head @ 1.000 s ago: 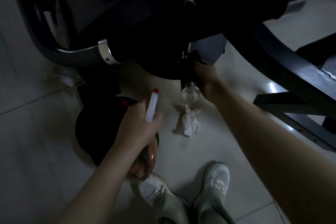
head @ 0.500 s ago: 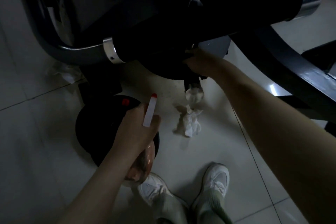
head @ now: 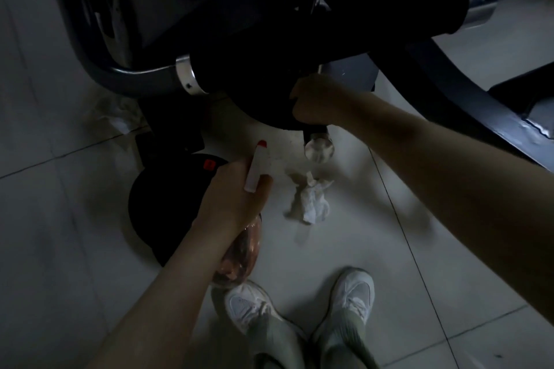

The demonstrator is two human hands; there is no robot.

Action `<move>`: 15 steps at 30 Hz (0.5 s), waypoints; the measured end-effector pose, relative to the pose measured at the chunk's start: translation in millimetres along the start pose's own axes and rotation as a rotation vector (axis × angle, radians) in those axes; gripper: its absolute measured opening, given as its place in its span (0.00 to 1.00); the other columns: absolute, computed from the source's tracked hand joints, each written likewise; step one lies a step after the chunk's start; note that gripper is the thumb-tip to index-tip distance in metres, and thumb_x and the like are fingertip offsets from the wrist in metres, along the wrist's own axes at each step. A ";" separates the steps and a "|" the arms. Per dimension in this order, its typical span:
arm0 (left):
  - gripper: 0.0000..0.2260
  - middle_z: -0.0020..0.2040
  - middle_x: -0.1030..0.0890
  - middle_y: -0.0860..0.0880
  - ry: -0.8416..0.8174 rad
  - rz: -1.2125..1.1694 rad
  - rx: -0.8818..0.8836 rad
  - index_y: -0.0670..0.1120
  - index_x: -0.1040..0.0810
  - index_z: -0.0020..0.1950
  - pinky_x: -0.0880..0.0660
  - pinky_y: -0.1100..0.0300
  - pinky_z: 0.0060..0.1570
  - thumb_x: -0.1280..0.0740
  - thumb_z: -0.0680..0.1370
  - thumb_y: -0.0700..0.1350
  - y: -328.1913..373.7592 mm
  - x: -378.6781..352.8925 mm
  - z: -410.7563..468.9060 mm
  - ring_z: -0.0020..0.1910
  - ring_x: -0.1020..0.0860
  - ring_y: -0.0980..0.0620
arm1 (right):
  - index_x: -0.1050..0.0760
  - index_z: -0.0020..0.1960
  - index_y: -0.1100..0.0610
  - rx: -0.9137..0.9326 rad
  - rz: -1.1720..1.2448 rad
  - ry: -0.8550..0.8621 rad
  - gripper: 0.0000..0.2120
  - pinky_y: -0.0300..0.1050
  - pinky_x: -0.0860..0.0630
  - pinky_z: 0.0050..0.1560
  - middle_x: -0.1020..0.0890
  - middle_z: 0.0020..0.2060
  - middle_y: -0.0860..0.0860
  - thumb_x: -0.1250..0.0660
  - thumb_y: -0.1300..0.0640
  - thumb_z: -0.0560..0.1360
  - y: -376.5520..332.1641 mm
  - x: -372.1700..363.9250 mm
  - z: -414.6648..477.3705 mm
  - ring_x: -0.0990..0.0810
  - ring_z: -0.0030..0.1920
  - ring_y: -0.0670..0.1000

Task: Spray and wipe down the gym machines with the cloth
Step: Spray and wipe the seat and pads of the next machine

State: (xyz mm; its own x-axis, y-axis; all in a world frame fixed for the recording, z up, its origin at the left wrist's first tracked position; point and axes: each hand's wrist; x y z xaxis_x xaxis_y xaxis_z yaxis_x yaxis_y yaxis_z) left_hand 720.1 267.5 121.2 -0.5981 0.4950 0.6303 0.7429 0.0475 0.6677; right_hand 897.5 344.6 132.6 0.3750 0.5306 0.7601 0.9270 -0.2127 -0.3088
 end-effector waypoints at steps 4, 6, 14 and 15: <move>0.10 0.31 0.28 0.50 -0.038 0.000 -0.067 0.45 0.23 0.57 0.26 0.55 0.38 0.39 0.78 0.44 2.7 0.9 -5.0 0.31 0.26 0.51 | 0.26 0.60 0.61 -0.009 0.115 -0.002 0.14 0.45 0.28 0.55 0.22 0.55 0.57 0.43 0.64 0.77 5.0 -2.3 -9.8 0.25 0.57 0.56; 0.14 0.32 0.28 0.50 -0.039 0.008 -0.061 0.43 0.26 0.64 0.26 0.54 0.39 0.38 0.78 0.42 5.1 2.0 -5.8 0.34 0.24 0.48 | 0.24 0.50 0.58 -0.008 0.215 0.018 0.09 0.37 0.28 0.42 0.22 0.42 0.52 0.42 0.64 0.77 9.5 -2.3 -17.1 0.24 0.46 0.51; 0.09 0.28 0.32 0.48 0.005 -0.036 0.008 0.49 0.29 0.37 0.29 0.50 0.33 0.38 0.77 0.40 15.4 4.6 -6.3 0.31 0.26 0.39 | 0.24 0.42 0.55 0.009 0.773 0.085 0.09 0.29 0.32 0.31 0.23 0.28 0.42 0.39 0.66 0.77 17.8 1.8 -61.5 0.25 0.29 0.37; 0.13 0.27 0.33 0.49 0.025 -0.030 0.013 0.51 0.33 0.34 0.31 0.52 0.32 0.38 0.77 0.39 14.4 4.0 -4.7 0.31 0.26 0.40 | 0.25 0.42 0.55 -0.024 0.898 0.116 0.10 0.32 0.31 0.32 0.23 0.28 0.43 0.40 0.66 0.77 19.7 -0.2 -64.9 0.25 0.29 0.39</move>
State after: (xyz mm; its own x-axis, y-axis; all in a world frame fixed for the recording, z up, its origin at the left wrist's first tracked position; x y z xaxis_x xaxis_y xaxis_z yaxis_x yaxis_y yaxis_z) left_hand 727.0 266.1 135.3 -0.6278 0.4710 0.6197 0.7280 0.0735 0.6816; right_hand 915.8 287.0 163.5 0.9539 0.0708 0.2918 0.2844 -0.5249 -0.8023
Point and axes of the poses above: each hand's wrist, its own z-axis towards the middle knuckle, its own x-axis out of the back of the hand, y = z × x
